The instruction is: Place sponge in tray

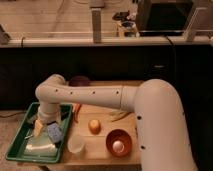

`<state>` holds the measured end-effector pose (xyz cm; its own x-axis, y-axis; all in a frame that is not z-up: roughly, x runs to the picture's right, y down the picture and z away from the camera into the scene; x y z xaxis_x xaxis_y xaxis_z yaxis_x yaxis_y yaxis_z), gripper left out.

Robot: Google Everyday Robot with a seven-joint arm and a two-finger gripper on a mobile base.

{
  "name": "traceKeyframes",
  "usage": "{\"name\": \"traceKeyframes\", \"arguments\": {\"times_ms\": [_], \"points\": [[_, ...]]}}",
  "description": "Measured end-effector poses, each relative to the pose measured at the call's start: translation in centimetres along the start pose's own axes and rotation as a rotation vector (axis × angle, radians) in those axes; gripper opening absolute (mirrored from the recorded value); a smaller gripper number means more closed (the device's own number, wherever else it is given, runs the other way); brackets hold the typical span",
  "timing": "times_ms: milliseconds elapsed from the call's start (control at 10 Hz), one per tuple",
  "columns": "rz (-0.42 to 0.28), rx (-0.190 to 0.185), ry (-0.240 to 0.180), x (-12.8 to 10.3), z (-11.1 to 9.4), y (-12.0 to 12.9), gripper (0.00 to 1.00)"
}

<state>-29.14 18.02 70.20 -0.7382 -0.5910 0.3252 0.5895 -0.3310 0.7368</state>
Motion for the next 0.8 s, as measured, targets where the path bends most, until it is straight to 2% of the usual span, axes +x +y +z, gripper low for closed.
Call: {"name": "traceKeyframes", "arguments": {"times_ms": [400,800], "points": [[0.058,-0.035,0.039,1.1,-1.5,1.5,0.80],[0.059,-0.039,0.042,1.2,-1.6,1.5,0.80]]}}
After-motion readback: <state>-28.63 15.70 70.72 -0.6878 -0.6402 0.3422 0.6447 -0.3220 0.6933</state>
